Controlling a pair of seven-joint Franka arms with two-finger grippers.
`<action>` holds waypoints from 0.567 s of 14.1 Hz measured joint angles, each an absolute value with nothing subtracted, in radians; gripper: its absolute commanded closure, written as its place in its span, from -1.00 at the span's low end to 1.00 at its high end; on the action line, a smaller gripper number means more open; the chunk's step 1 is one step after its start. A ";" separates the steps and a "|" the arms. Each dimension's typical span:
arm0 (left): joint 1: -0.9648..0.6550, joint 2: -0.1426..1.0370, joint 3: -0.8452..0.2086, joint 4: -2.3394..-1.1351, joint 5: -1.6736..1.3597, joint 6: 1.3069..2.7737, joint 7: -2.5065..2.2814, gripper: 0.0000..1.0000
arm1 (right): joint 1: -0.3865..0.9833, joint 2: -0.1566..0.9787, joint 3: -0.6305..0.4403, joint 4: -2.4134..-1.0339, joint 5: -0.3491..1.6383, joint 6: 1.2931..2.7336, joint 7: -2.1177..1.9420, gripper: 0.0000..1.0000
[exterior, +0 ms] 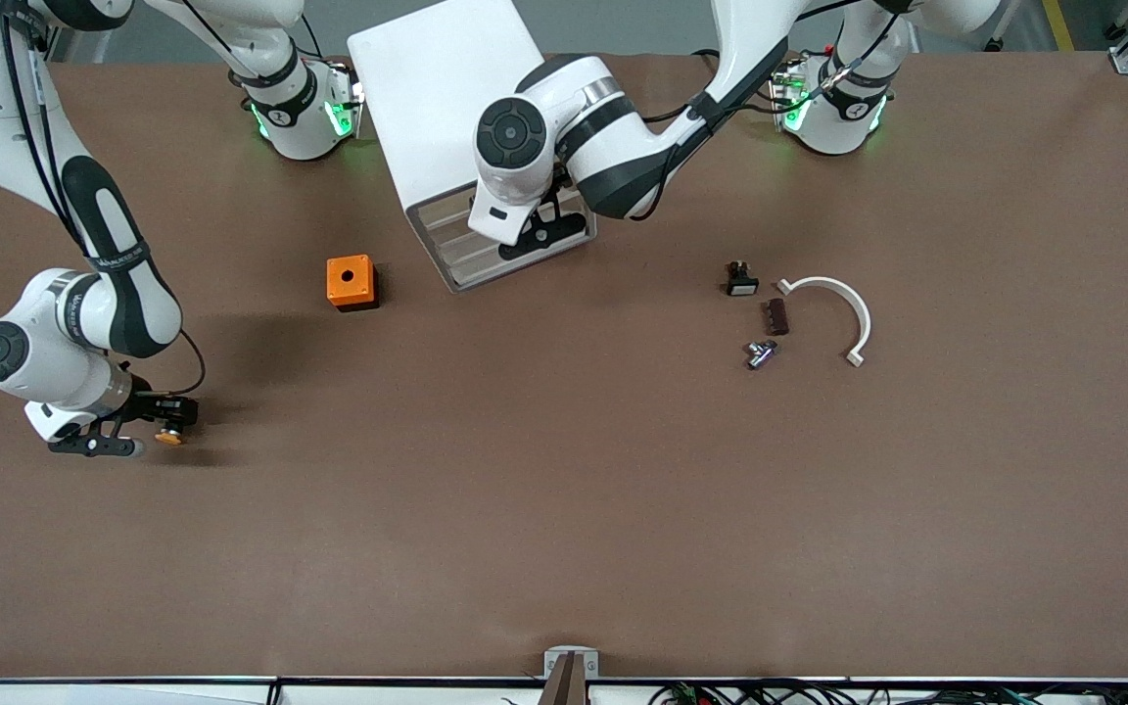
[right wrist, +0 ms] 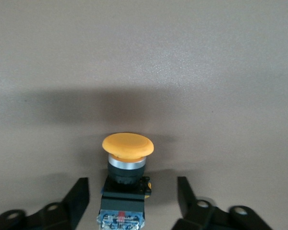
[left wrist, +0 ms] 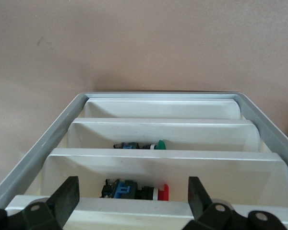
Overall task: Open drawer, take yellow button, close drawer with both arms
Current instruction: 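Lower the button onto the table while the left gripper pushes the drawer shut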
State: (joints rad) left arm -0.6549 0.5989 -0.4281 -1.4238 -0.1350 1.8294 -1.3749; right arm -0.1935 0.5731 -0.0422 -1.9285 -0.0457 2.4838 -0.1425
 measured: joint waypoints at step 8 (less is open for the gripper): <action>-0.446 0.549 -0.414 -1.421 -0.031 1.832 -1.394 -1.00 | -0.177 0.419 -0.017 -1.823 -0.039 2.116 -0.120 -1.00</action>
State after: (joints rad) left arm -0.4463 0.5485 -0.4144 -1.4211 -0.0313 1.8319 -1.3937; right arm -0.1774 0.4189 -0.0170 -1.8230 -0.0394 2.1162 -0.1205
